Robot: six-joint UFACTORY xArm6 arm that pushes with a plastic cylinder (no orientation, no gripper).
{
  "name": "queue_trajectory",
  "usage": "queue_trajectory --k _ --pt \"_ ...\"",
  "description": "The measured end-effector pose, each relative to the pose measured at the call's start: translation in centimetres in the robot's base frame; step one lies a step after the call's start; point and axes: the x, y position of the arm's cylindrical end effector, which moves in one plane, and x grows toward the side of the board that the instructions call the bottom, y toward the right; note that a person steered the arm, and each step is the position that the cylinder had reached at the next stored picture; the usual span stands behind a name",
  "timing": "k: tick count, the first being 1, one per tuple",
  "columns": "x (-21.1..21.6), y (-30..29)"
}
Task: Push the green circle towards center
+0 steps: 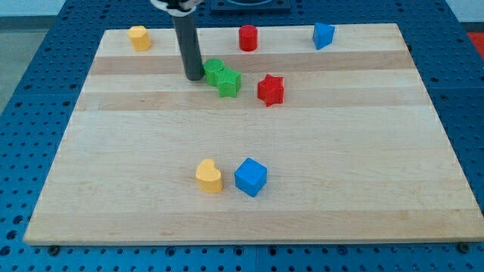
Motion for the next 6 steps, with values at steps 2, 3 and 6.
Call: queue_trajectory --k 2,3,6 --pt "-0.1 5.5" --pt "-0.8 7.5" --pt "-2.5 13.3"
